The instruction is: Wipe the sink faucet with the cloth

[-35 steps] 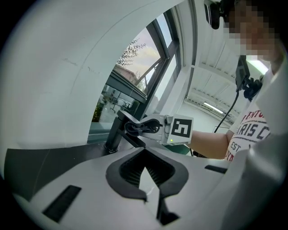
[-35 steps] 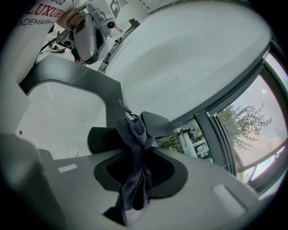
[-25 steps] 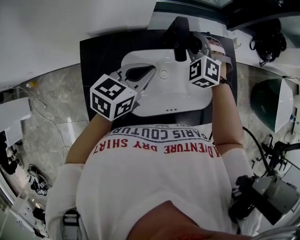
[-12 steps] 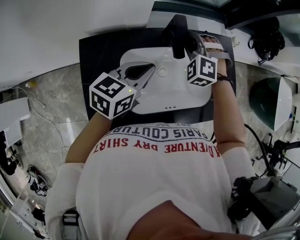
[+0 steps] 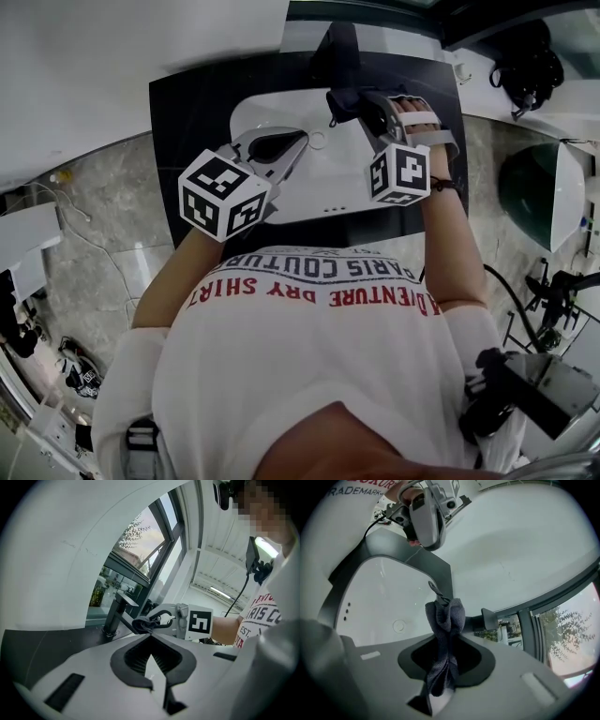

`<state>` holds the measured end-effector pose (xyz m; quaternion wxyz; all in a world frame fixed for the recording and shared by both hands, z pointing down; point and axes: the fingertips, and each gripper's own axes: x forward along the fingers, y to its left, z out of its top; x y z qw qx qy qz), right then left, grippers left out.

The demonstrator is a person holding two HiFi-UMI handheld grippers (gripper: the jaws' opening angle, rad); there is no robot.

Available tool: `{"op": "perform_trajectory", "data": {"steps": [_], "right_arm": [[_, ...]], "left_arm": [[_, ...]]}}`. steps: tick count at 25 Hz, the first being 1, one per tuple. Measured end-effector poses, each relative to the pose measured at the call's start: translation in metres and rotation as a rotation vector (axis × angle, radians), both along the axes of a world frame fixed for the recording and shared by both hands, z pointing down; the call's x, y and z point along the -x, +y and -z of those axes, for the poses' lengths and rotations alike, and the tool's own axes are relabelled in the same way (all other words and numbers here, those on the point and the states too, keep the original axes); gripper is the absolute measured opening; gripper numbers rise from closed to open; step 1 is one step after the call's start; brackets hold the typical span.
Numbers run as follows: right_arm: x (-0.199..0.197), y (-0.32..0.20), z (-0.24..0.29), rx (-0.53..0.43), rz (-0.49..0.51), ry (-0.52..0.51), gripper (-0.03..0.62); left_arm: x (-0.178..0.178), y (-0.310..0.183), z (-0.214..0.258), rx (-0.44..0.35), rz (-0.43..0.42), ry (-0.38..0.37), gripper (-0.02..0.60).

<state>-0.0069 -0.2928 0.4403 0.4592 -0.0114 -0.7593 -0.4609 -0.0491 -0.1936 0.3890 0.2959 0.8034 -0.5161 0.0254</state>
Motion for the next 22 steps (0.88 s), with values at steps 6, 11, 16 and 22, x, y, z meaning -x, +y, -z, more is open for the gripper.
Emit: {"op": "perform_trajectory", "data": {"steps": [6, 11, 16, 22], "right_arm": [[-0.009, 0.007, -0.001, 0.074, -0.048, -0.060, 0.077], [-0.004, 0.003, 0.034, 0.444, -0.275, -0.340, 0.077], [-0.004, -0.013, 0.062, 1.003, -0.542, -0.724, 0.077], [-0.003, -0.035, 0.074, 1.397, -0.677, -0.986, 0.077]], "left_arm": [[-0.007, 0.002, 0.000, 0.010, 0.001, -0.008, 0.000], [-0.006, 0.000, 0.004, 0.004, 0.010, -0.013, 0.000], [-0.006, 0.000, 0.002, 0.006, 0.015, -0.014, 0.000], [-0.004, -0.001, -0.001, 0.015, 0.015, -0.014, 0.000]]}}
